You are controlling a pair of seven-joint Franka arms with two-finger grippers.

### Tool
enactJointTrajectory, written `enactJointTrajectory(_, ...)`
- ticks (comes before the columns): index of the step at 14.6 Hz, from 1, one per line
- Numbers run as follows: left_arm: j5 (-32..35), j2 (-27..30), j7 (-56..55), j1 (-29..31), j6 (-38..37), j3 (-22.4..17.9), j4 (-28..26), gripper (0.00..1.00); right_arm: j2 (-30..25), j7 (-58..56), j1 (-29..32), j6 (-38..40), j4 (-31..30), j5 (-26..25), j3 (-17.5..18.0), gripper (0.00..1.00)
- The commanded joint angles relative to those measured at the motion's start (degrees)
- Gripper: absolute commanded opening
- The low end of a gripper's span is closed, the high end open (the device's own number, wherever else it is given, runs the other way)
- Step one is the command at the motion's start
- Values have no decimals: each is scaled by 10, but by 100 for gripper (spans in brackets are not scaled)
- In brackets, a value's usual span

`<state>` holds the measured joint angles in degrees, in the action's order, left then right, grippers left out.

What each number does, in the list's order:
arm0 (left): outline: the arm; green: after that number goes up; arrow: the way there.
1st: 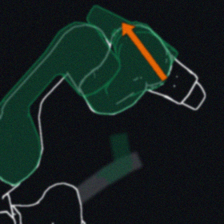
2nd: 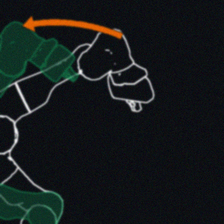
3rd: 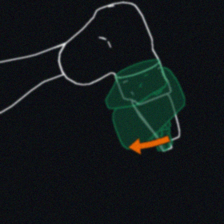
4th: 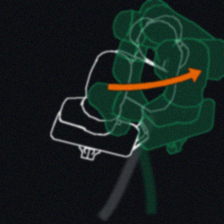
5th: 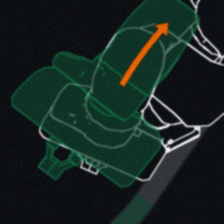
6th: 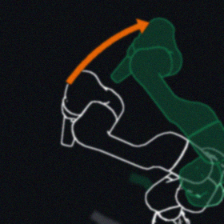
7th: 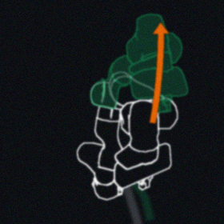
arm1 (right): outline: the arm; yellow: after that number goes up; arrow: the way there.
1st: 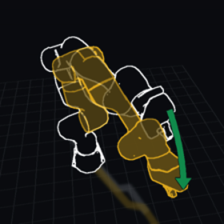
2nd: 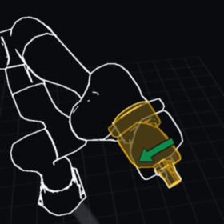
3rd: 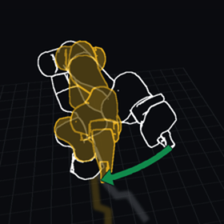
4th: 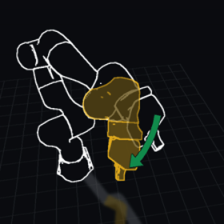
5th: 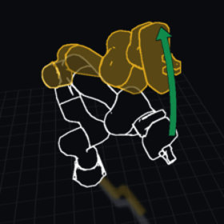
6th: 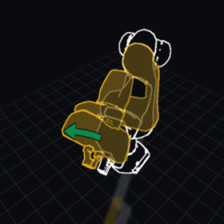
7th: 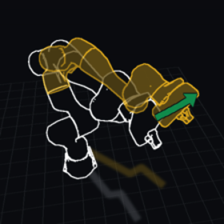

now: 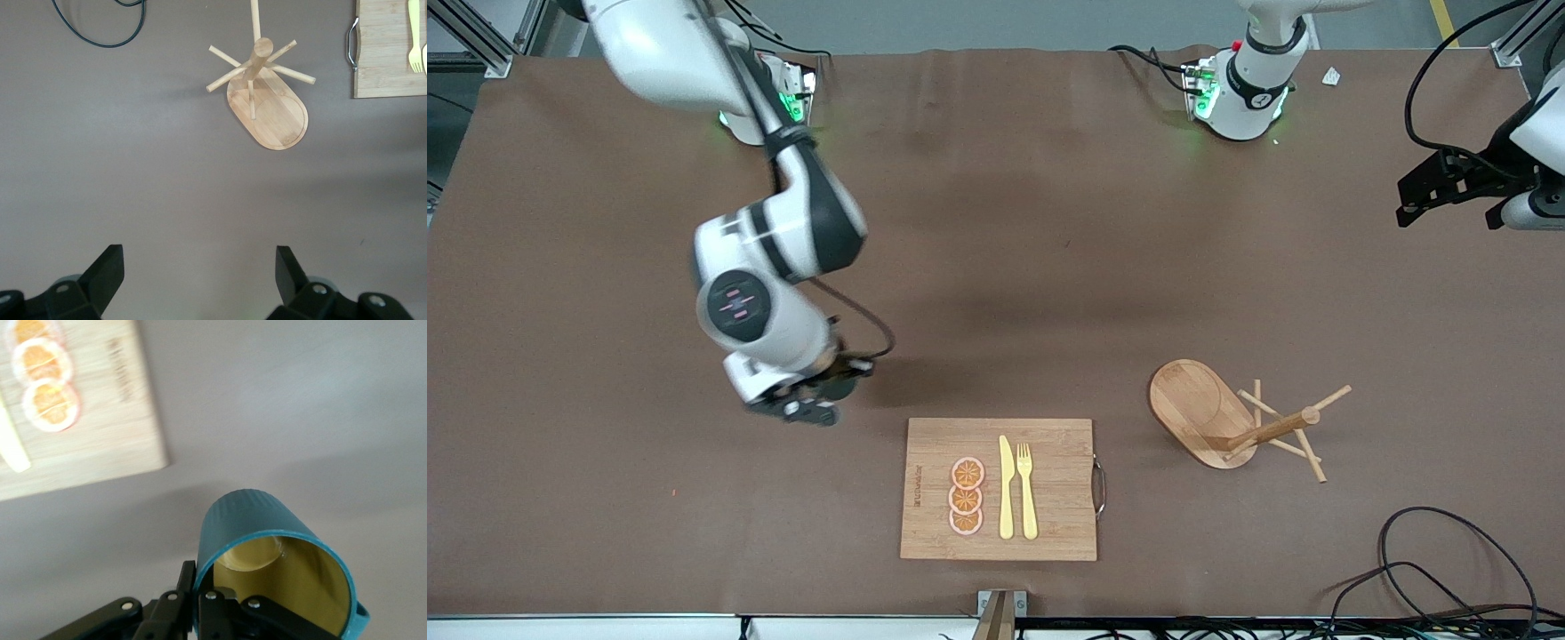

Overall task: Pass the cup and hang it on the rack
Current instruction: 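Carry the mug with the right gripper toward the table middle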

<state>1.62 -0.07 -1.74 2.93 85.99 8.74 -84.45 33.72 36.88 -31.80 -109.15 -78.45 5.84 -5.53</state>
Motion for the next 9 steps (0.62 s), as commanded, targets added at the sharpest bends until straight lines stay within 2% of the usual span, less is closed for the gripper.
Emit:
enactJointTrajectory(1, 4, 0, 2, -3, -7, 4, 5, 100, 31, 63, -27, 3, 57, 22, 4, 0)
enactJointTrajectory(4, 2, -1, 1, -5, -7, 6, 5, 100, 83, 142, -84, -24, 121, 26, 10, 0)
enactJointTrajectory(7, 2, 2, 4, -4, -7, 7, 5, 100, 109, 182, -95, -103, 128, 50, 41, 0)
enactJointTrajectory(9, 2, 1, 7, -5, -7, 7, 5, 100, 129, 210, -113, -148, 129, 50, 46, 0)
